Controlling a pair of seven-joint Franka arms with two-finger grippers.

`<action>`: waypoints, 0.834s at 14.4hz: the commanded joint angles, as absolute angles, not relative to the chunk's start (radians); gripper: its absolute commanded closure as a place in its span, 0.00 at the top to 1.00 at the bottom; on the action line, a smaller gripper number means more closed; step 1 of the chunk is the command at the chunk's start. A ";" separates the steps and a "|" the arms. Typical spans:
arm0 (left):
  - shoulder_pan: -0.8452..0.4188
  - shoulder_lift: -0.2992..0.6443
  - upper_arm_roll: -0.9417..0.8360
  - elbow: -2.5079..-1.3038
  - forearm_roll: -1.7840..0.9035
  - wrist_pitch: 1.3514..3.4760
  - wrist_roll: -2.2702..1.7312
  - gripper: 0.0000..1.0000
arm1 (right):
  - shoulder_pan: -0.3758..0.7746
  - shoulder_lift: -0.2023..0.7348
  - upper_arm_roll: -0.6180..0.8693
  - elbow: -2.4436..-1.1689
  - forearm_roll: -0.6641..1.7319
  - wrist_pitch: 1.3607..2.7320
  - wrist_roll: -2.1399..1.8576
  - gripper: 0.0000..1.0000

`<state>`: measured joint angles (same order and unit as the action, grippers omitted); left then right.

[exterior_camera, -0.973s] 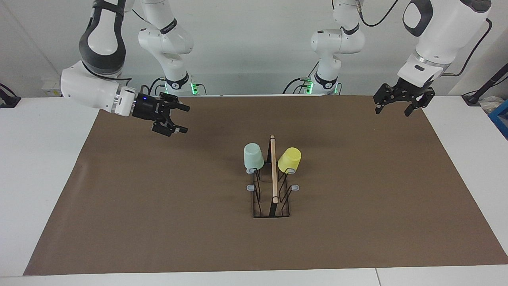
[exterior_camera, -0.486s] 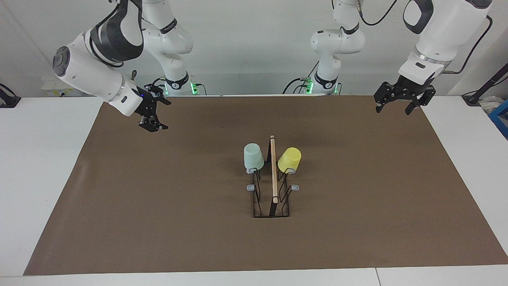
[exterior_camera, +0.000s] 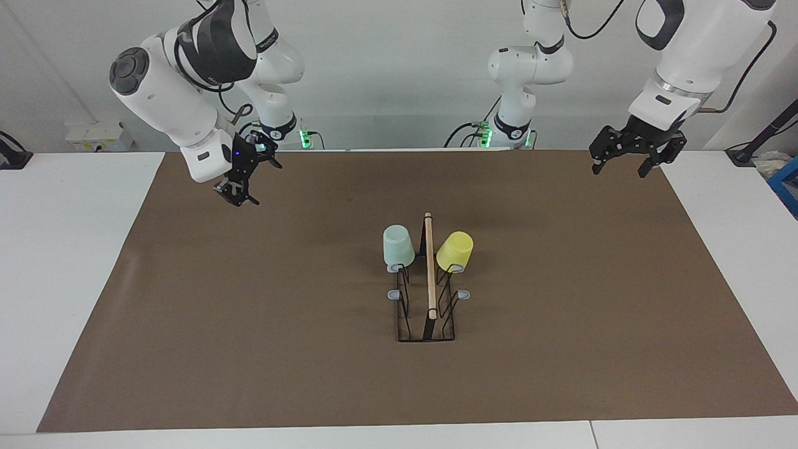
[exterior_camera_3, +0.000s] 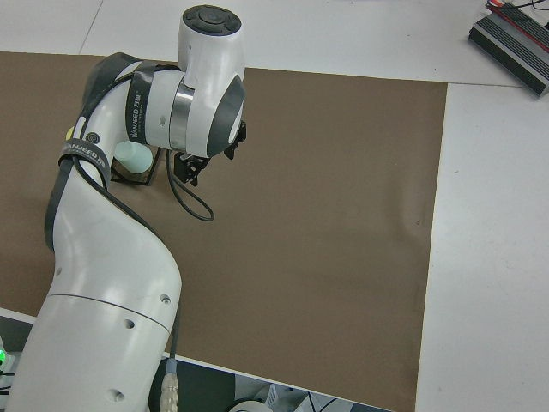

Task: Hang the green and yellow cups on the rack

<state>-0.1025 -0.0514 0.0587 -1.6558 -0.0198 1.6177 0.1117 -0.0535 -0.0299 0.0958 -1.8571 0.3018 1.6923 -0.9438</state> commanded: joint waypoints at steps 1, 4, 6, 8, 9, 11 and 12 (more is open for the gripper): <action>-0.094 -0.080 0.054 -1.670 -0.008 1.572 0.103 1.00 | -0.074 -0.020 0.100 -1.852 0.281 1.743 -0.882 1.00; -0.089 -0.086 0.058 -1.674 -0.008 1.554 0.100 1.00 | -0.078 -0.021 0.097 -1.848 0.281 1.746 -0.871 1.00; -0.090 -0.094 0.061 -1.687 -0.009 1.574 0.098 1.00 | -0.077 -0.021 0.095 -1.827 0.265 1.749 -0.823 1.00; -0.084 -0.094 0.063 -1.686 -0.008 1.575 0.104 1.00 | -0.077 -0.018 0.097 -1.790 0.255 1.737 -0.680 1.00; -0.084 -0.092 0.063 -1.686 -0.008 1.577 0.109 1.00 | -0.071 -0.018 0.100 -1.784 0.232 1.736 -0.640 1.00; -0.092 -0.092 0.063 -1.683 -0.008 1.586 0.109 1.00 | -0.046 -0.020 0.098 -1.770 0.183 1.730 -0.557 1.00; -0.092 -0.091 0.063 -1.680 -0.008 1.586 0.109 1.00 | -0.031 -0.017 0.094 -1.758 0.180 1.723 -0.498 1.00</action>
